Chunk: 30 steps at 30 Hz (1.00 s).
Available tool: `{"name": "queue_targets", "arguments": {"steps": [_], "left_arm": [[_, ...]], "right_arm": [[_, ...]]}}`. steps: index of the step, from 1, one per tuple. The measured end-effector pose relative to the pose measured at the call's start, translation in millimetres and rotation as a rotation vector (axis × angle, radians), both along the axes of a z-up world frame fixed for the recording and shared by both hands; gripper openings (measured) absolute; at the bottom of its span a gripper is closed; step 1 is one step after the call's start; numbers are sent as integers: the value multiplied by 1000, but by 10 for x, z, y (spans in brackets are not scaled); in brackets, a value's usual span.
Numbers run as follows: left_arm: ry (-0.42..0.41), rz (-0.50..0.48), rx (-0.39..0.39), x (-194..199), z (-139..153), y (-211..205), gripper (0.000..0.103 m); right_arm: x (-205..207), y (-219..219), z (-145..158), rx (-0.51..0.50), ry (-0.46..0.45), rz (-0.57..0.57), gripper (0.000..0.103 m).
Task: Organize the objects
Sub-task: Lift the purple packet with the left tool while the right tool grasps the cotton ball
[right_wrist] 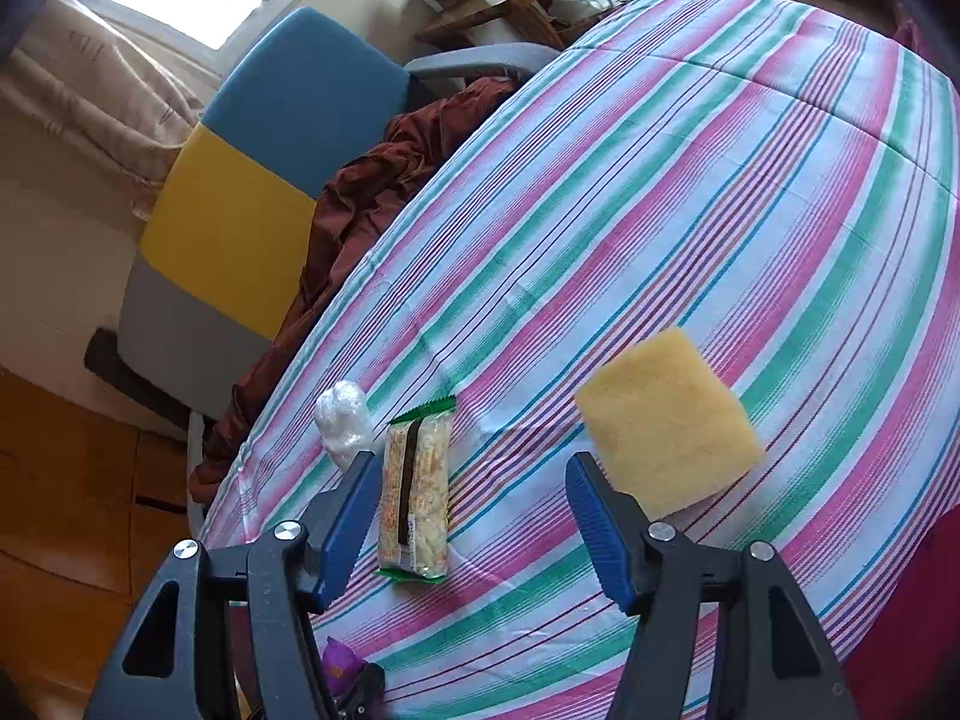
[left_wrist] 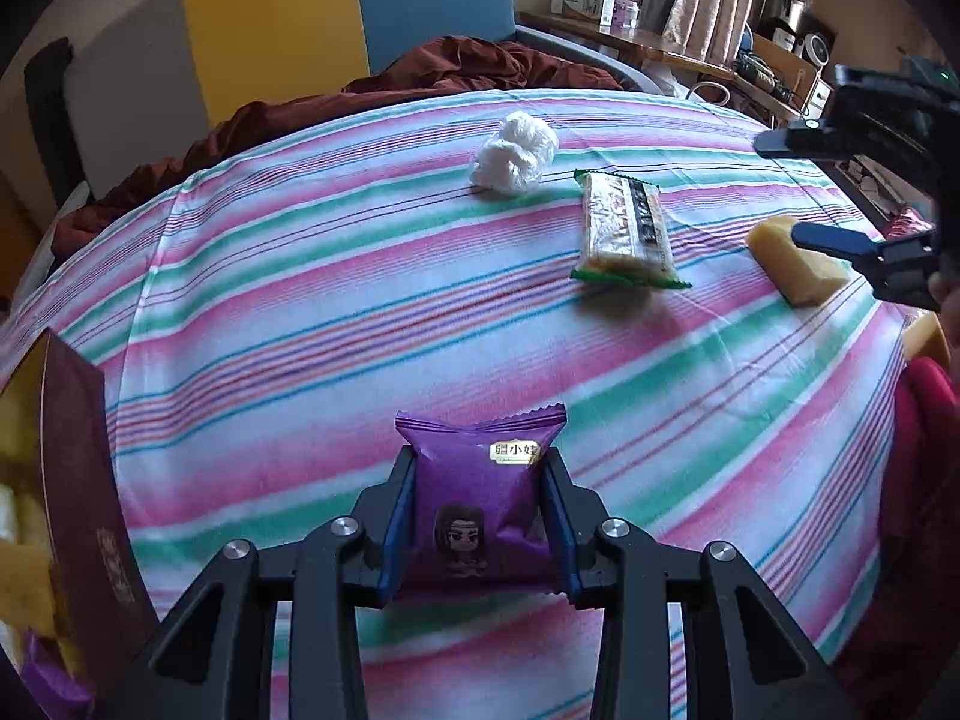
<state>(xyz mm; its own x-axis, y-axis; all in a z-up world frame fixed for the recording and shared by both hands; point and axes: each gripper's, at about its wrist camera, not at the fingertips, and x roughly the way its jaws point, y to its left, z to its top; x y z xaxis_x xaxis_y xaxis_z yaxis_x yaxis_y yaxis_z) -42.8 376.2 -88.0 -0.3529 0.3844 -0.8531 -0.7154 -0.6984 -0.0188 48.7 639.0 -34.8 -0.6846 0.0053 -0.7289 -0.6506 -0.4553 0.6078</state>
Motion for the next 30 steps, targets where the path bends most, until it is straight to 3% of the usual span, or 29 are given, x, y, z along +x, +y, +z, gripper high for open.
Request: {"name": "queue_targets", "arguments": {"steps": [5, 12, 22, 30], "left_arm": [[73, 54, 95, 257, -59, -289, 38], [148, 30, 139, 300, -132, -306, 38], [123, 30, 204, 259, -150, -386, 38], [88, 29, 253, 206, -164, -450, 38]], "right_arm": [[-163, -203, 50, 56, -12, 121, 65], [-360, -420, 19, 114, -76, 253, 65], [-497, -564, 9, 147, -122, 319, 65], [-1178, -658, 28, 207, -165, 367, 65]]}}
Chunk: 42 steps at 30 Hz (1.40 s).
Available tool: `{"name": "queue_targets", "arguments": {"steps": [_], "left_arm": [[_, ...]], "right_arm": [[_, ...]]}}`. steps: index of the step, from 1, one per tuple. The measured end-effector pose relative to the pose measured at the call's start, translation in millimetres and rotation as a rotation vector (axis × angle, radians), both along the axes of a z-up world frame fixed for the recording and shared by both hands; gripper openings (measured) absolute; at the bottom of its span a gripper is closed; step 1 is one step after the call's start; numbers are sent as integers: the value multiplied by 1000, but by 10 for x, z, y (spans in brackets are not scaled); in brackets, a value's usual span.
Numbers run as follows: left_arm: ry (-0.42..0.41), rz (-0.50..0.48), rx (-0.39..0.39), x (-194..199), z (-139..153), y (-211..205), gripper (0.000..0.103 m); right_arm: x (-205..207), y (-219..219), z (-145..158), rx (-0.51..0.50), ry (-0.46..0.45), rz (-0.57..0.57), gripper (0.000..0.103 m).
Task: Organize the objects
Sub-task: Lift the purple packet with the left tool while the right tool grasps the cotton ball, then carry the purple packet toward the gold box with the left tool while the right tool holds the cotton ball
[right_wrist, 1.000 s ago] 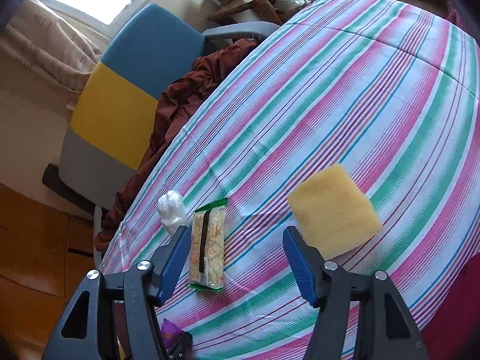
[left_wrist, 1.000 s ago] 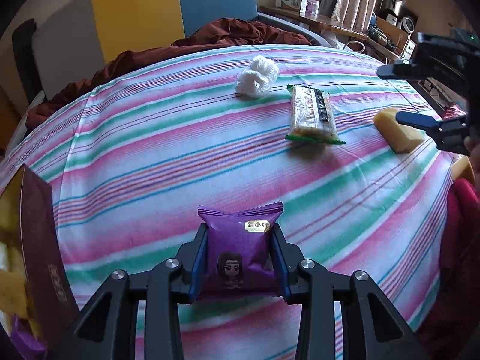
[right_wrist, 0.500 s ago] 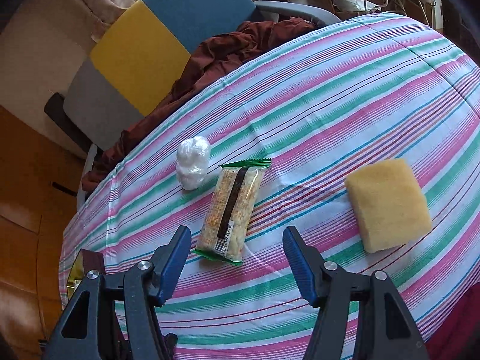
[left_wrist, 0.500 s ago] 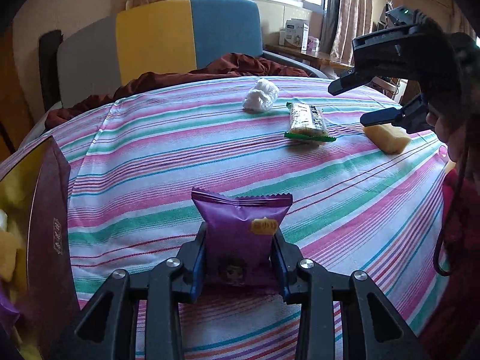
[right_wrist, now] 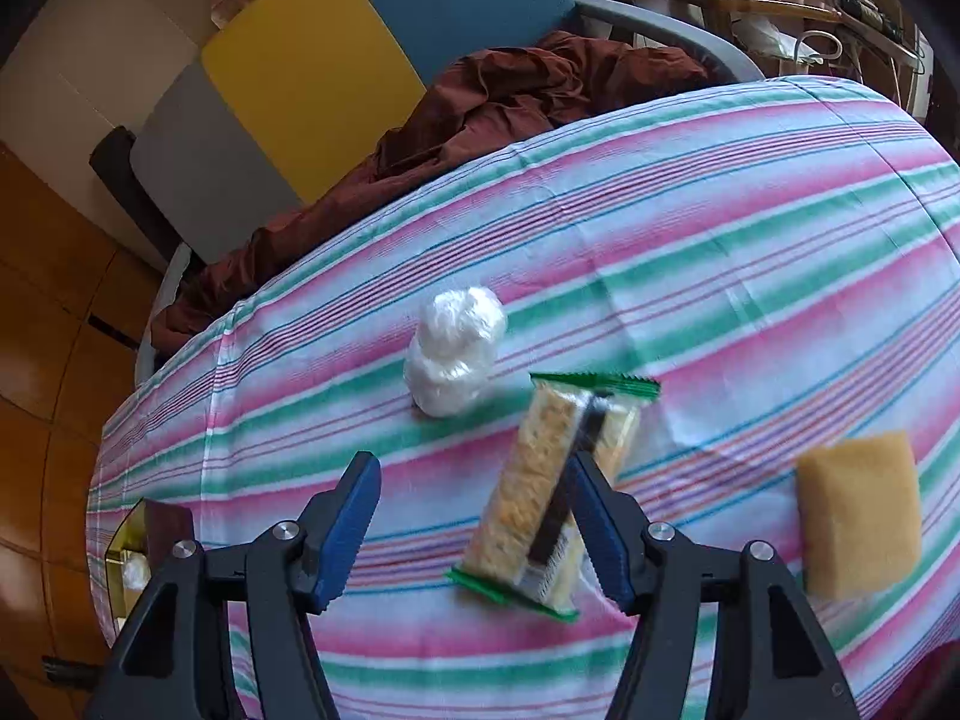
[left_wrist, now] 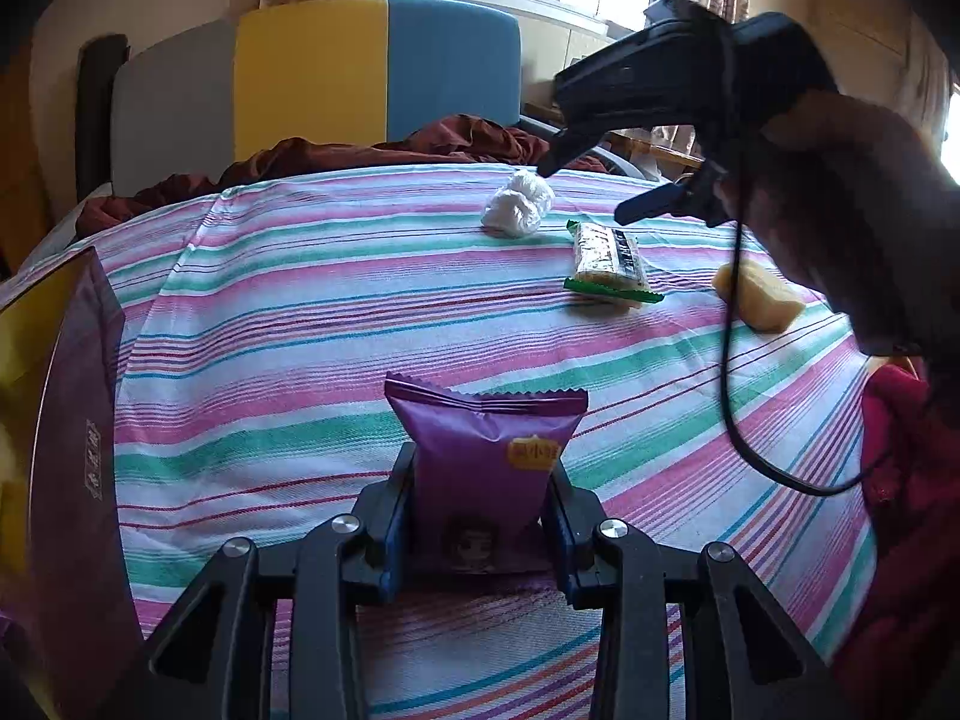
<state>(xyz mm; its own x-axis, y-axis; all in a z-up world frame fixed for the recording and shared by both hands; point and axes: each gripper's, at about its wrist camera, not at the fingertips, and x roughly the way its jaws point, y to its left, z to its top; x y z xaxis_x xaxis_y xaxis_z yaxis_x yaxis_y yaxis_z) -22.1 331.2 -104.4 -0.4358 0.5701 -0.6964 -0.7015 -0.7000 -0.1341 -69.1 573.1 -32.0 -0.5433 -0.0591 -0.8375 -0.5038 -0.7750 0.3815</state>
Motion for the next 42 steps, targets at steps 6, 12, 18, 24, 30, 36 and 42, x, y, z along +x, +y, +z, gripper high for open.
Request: {"name": "queue_targets", "arguments": {"steps": [6, 12, 18, 24, 30, 36, 42], "left_arm": [[-20, -6, 26, -30, -9, -22, 38], [-29, -8, 39, -44, -13, -26, 38], [-24, -8, 39, -33, -10, -31, 39], [-10, -6, 27, -8, 0, -5, 39], [10, -5, 6, 19, 2, 10, 40], [35, -4, -20, 63, 7, 36, 40], [61, -6, -57, 92, 13, 70, 39]], "right_arm": [[-597, 69, -205, 56, -80, -26, 65], [-884, -108, -330, 144, -133, 71, 37], [-411, -422, -71, 140, -107, 228, 37], [369, -605, -21, 98, -139, 291, 37], [631, -574, -275, 72, -203, 244, 37], [541, -628, -300, 149, -217, 262, 37], [511, -639, -304, 189, -226, 268, 37]]}}
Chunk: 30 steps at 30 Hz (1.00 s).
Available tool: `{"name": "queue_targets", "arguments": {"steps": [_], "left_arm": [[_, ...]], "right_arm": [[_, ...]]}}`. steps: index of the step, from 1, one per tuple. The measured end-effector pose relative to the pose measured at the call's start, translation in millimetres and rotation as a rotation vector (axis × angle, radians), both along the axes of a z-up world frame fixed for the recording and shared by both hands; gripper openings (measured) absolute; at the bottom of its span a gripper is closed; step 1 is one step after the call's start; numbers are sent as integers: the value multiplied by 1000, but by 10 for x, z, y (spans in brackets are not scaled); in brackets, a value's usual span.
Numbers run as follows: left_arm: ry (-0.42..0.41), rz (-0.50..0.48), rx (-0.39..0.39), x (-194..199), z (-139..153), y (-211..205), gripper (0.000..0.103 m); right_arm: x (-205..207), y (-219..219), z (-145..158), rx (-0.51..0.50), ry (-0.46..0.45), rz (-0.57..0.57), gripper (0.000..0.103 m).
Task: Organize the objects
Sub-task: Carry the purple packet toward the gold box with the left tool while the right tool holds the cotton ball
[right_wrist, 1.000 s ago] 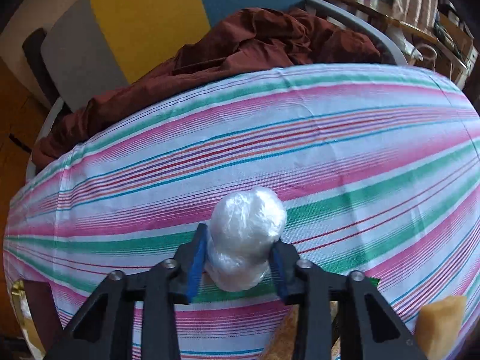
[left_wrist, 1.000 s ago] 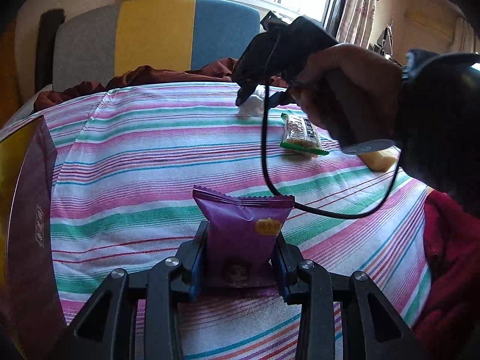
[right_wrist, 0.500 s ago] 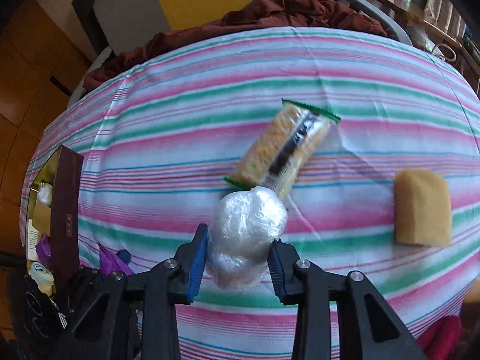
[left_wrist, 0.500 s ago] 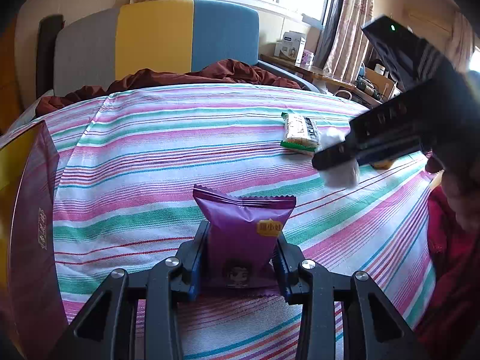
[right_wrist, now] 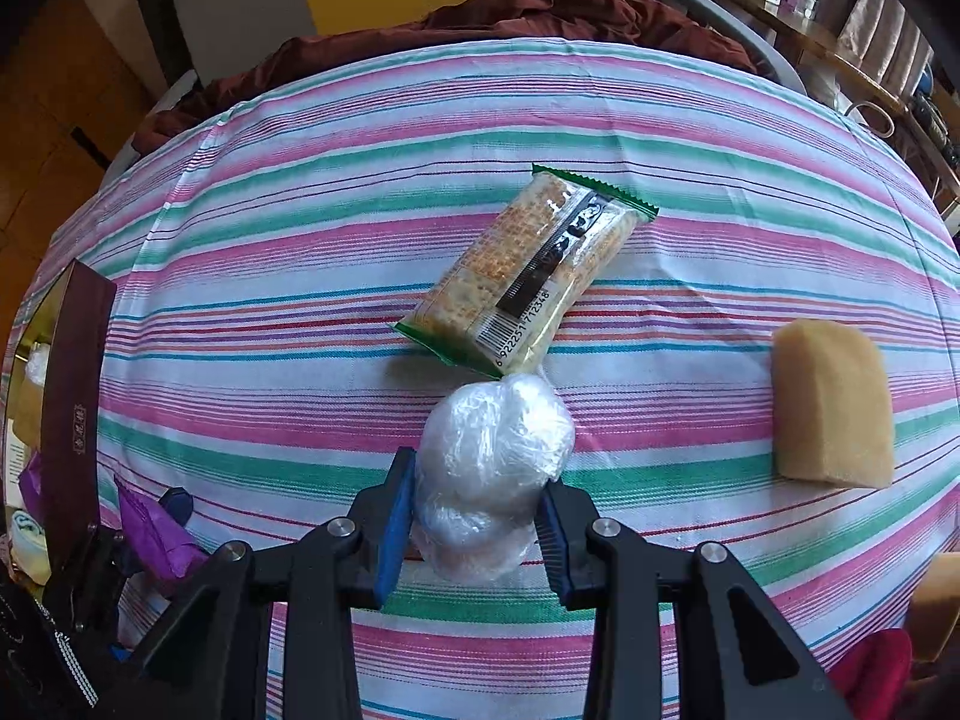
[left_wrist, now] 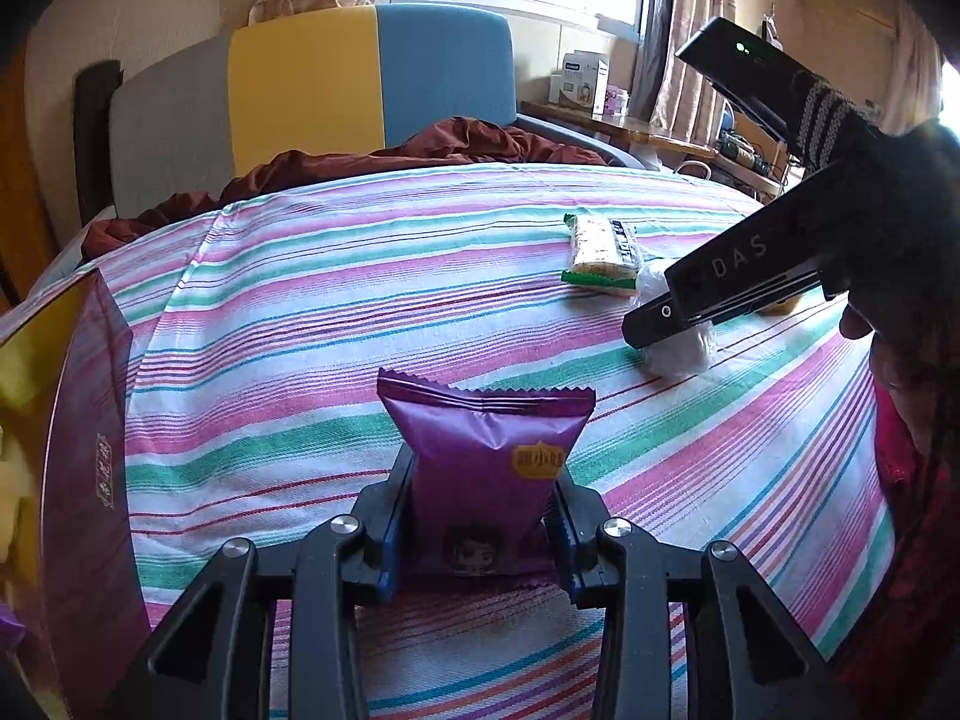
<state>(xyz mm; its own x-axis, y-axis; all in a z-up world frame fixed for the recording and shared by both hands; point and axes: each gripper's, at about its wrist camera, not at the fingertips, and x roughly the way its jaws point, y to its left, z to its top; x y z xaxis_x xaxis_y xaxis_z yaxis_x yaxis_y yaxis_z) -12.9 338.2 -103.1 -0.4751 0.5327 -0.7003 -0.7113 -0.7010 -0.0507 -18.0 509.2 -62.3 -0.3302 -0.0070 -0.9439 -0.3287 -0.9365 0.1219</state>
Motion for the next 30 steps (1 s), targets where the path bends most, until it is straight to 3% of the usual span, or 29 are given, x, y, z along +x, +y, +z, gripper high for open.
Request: {"name": "queue_targets", "arguments": {"steps": [20, 30], "left_arm": [[-14, 30, -61, 25, 86, -33, 35], [24, 52, 17, 122, 483, -242, 35]], "right_arm": [[-26, 54, -37, 9, -14, 15, 37], [-46, 48, -35, 30, -12, 30, 37]]}}
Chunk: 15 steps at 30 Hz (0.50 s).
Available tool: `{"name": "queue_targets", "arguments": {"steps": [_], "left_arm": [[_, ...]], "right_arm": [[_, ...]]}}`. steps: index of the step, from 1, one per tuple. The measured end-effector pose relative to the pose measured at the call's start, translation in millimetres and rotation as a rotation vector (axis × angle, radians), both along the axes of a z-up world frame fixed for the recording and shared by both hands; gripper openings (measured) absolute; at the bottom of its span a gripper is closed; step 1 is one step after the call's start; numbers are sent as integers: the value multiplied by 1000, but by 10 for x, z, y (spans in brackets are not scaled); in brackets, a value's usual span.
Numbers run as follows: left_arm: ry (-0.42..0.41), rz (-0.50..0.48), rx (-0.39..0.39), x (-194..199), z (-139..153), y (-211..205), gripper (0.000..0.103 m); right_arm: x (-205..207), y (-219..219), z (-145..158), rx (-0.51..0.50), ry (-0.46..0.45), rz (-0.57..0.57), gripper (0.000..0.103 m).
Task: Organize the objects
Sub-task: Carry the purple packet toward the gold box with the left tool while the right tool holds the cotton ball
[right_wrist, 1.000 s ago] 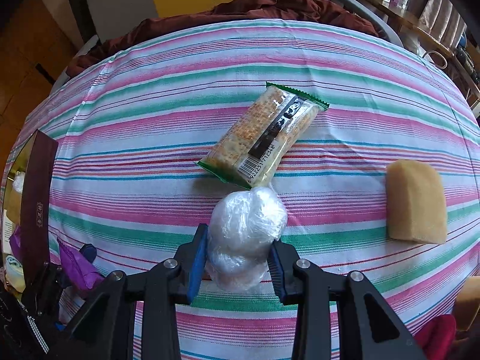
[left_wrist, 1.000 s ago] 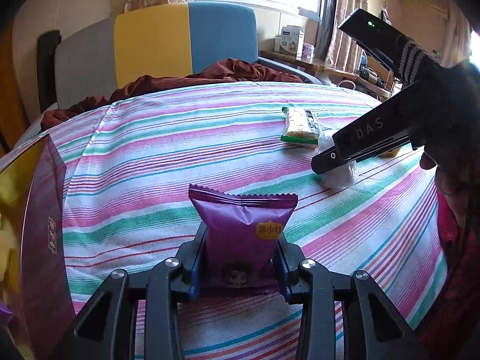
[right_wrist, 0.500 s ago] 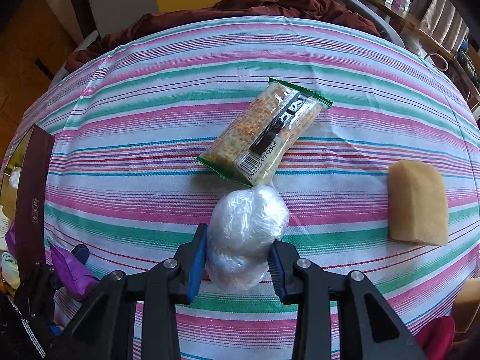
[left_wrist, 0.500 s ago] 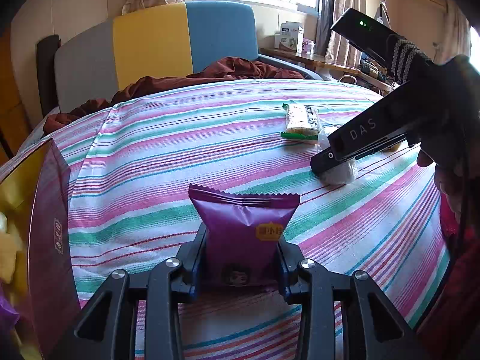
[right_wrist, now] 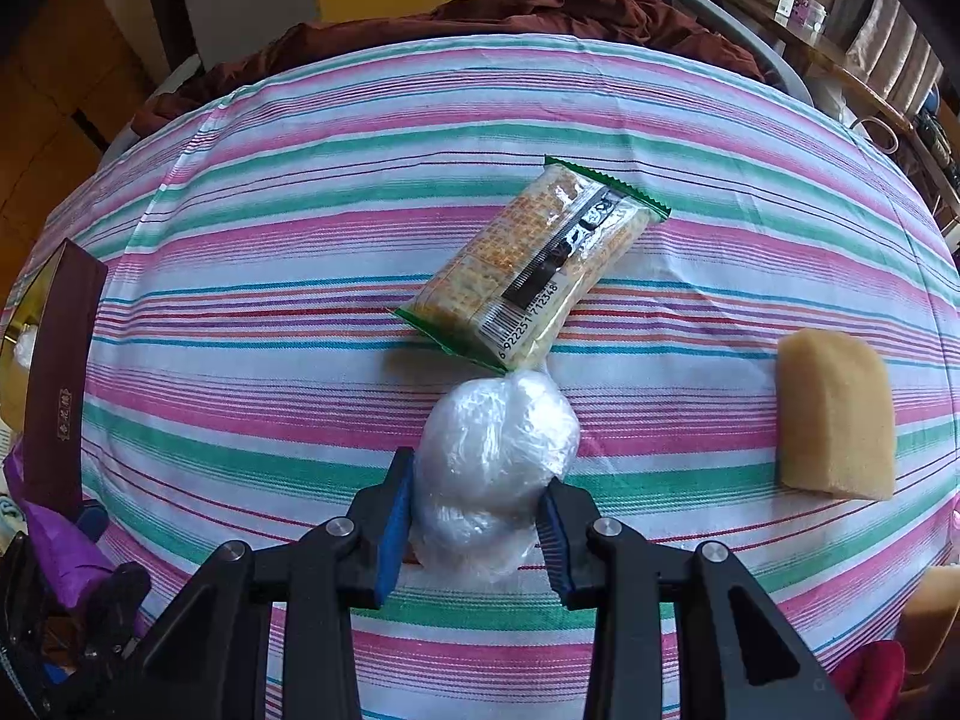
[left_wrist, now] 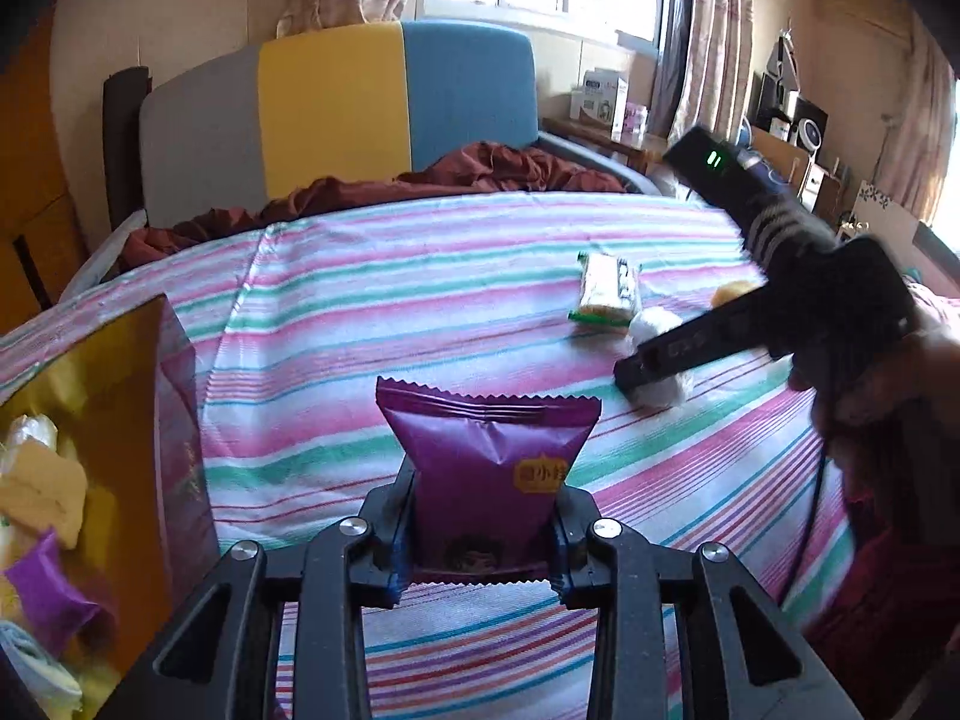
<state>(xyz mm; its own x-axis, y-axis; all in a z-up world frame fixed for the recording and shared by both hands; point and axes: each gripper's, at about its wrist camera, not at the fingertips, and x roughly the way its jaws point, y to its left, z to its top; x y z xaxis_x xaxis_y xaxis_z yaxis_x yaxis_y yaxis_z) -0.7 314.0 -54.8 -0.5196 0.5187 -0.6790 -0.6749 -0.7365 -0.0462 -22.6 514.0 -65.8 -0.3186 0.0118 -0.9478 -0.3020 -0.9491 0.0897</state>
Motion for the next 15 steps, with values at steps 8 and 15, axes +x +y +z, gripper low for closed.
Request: {"name": "queue_targets", "arguments": {"steps": [8, 15], "left_arm": [[24, 20, 56, 74, 314, -244, 35], [24, 55, 81, 80, 449, -476, 35]], "right_arm": [[0, -103, -49, 12, 3, 6, 37], [18, -142, -41, 20, 4, 9, 37]]}}
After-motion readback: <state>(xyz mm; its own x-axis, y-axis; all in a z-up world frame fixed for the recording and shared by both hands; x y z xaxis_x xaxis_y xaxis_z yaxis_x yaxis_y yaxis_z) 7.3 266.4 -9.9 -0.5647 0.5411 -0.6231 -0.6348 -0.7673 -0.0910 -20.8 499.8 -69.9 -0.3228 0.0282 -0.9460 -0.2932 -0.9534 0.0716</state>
